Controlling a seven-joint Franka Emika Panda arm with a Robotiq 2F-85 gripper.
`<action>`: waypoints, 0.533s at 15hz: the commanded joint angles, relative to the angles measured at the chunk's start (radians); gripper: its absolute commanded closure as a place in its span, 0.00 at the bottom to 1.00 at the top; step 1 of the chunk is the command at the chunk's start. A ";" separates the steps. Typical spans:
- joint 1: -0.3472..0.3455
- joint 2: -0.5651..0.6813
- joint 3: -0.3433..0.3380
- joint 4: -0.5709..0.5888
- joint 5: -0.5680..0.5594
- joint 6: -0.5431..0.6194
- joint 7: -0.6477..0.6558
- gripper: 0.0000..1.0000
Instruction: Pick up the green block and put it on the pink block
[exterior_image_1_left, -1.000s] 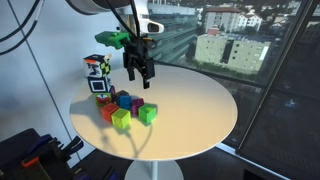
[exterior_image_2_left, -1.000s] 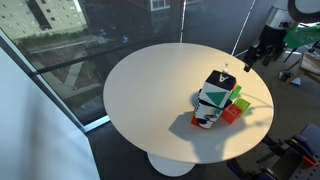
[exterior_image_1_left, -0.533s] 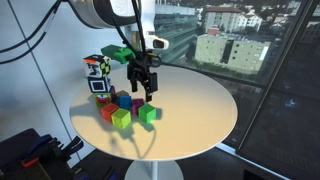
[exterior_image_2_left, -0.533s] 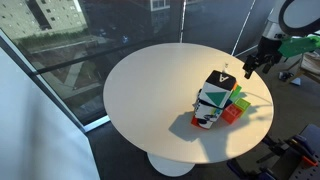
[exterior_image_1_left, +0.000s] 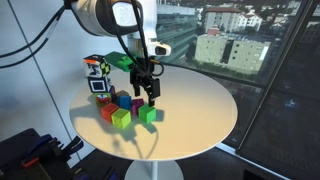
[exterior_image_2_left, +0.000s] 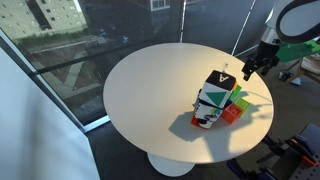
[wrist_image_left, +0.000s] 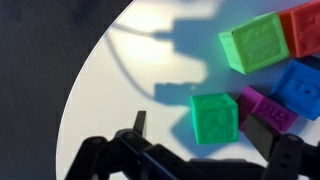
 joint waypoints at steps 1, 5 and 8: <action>-0.002 0.000 0.002 0.001 0.000 -0.002 0.000 0.00; -0.002 0.000 0.002 0.001 0.000 -0.001 -0.001 0.00; -0.001 0.019 0.002 0.002 -0.010 0.001 0.001 0.00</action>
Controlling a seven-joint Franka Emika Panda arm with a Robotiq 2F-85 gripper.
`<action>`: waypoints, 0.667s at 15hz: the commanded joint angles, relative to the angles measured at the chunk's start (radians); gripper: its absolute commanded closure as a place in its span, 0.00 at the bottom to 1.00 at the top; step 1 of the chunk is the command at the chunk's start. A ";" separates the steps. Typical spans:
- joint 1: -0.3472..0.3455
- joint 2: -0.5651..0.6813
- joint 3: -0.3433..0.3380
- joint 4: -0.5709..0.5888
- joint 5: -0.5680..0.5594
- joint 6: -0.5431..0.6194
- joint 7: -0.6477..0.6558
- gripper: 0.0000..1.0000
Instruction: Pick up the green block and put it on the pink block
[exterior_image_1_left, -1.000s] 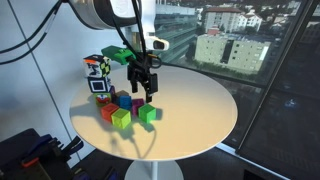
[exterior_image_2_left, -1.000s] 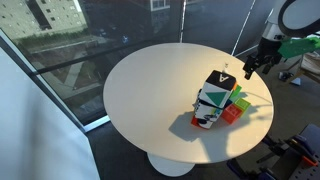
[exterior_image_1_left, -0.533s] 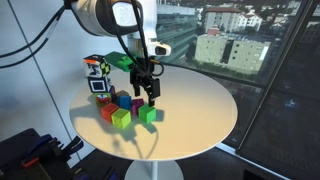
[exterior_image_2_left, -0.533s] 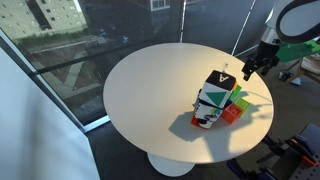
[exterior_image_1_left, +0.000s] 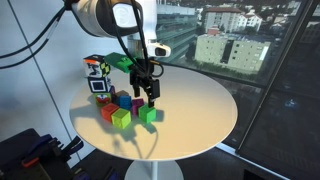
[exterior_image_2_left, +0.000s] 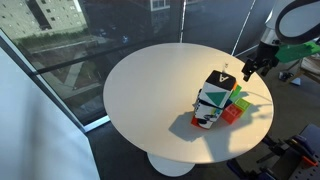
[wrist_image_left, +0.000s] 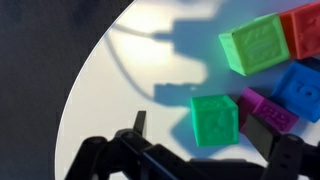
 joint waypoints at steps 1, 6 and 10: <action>-0.002 0.023 0.002 0.002 -0.012 0.003 0.003 0.00; 0.003 0.062 0.001 -0.006 -0.016 0.032 0.010 0.00; 0.009 0.083 0.004 -0.019 -0.007 0.081 0.008 0.00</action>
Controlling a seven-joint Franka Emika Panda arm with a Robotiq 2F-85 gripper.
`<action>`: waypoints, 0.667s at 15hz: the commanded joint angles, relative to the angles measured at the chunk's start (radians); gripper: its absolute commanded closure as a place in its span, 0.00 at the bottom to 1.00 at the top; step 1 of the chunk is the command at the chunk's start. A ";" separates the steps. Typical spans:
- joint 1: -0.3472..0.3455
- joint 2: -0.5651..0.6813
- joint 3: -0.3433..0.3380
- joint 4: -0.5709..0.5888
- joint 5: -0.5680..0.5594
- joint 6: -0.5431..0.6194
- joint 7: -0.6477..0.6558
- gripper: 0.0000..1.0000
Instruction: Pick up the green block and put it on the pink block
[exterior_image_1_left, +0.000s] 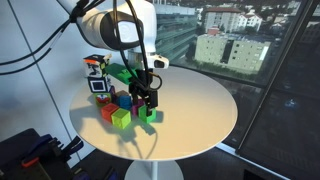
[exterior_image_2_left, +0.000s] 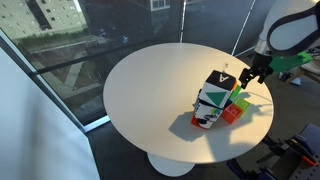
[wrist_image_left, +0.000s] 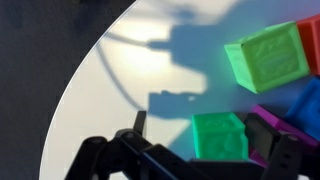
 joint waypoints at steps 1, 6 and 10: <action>0.005 0.009 0.003 -0.015 -0.007 0.047 0.008 0.00; 0.014 0.029 0.003 -0.021 -0.012 0.072 0.013 0.00; 0.019 0.044 0.006 -0.024 -0.006 0.093 0.016 0.00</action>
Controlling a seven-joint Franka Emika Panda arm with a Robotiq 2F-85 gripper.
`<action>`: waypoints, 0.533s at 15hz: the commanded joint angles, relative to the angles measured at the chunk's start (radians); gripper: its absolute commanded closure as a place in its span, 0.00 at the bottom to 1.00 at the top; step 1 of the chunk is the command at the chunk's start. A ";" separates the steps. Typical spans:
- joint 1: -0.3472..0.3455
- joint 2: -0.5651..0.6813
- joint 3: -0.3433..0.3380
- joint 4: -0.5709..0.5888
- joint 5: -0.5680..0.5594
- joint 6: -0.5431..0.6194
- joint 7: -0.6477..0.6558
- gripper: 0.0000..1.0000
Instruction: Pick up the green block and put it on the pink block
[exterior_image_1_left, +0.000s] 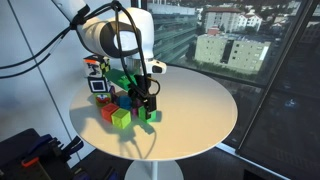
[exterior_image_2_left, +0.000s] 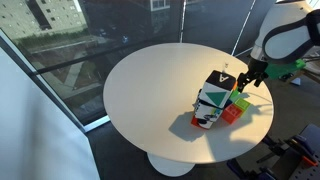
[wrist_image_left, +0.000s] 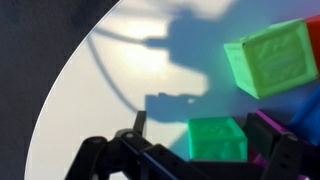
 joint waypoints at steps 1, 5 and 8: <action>0.008 0.007 0.004 -0.009 -0.006 0.030 0.018 0.00; 0.020 0.021 0.007 -0.010 -0.005 0.059 0.035 0.00; 0.031 0.032 0.007 -0.004 -0.007 0.071 0.052 0.00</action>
